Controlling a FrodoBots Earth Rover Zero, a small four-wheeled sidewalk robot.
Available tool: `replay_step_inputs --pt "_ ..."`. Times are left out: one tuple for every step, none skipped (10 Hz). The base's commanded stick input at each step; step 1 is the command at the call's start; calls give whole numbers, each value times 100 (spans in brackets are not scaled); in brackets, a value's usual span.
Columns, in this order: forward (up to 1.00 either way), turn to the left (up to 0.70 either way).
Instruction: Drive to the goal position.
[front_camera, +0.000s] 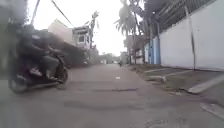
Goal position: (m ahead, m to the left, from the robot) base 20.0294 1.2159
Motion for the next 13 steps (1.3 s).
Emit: replay_step_inputs --pt "100 0" --pt "100 0" --pt "100 0" --pt "100 -13" --pt "100 -40" --pt "100 -40" --pt "100 -40" --pt "100 -40" --pt "100 -25" --pt "100 0" --pt "100 0" --pt "100 0" --pt "100 0"
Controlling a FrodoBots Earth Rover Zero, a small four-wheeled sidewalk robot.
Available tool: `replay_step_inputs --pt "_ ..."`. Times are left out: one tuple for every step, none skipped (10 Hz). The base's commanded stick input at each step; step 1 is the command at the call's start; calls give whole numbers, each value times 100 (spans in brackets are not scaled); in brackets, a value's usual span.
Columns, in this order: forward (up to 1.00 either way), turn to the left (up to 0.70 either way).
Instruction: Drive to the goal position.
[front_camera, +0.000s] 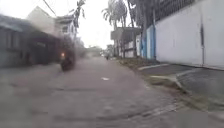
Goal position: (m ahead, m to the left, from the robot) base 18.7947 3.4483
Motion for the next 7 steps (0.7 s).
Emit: replay_step_inputs --pt "100 0" --pt "100 0" --pt "100 0" --pt "100 0" --pt "100 0" --pt "100 0" --pt "100 0"
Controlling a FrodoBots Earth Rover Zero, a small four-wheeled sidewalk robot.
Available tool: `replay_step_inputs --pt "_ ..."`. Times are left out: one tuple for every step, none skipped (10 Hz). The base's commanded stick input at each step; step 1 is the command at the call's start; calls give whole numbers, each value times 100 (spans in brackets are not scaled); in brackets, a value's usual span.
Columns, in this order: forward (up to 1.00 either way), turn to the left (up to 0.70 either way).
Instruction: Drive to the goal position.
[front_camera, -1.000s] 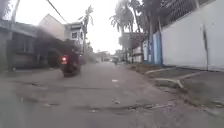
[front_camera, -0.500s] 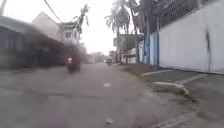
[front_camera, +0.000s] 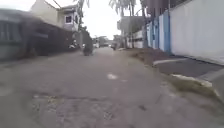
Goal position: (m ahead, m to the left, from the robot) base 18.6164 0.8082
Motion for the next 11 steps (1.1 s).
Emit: replay_step_inputs --pt "100 0" --pt "100 0" --pt "100 0" --pt "100 0" --pt "100 0" --pt "100 0" --pt "100 0" --pt "100 0" --pt "100 0" --pt "100 0" --pt "100 0"
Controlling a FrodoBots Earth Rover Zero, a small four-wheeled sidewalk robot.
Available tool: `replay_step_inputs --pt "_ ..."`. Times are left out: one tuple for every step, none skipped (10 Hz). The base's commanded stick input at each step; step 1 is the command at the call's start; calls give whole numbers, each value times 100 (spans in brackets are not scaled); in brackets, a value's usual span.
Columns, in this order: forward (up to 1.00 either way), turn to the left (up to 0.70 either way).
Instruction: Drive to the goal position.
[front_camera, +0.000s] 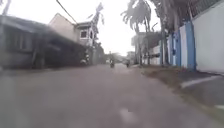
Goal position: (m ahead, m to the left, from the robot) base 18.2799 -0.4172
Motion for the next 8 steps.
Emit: replay_step_inputs --pt "100 0" --pt "100 0" --pt "100 0" --pt "100 0" --pt "100 -9" --pt "100 -30" --pt "100 -40" --pt "100 -11"
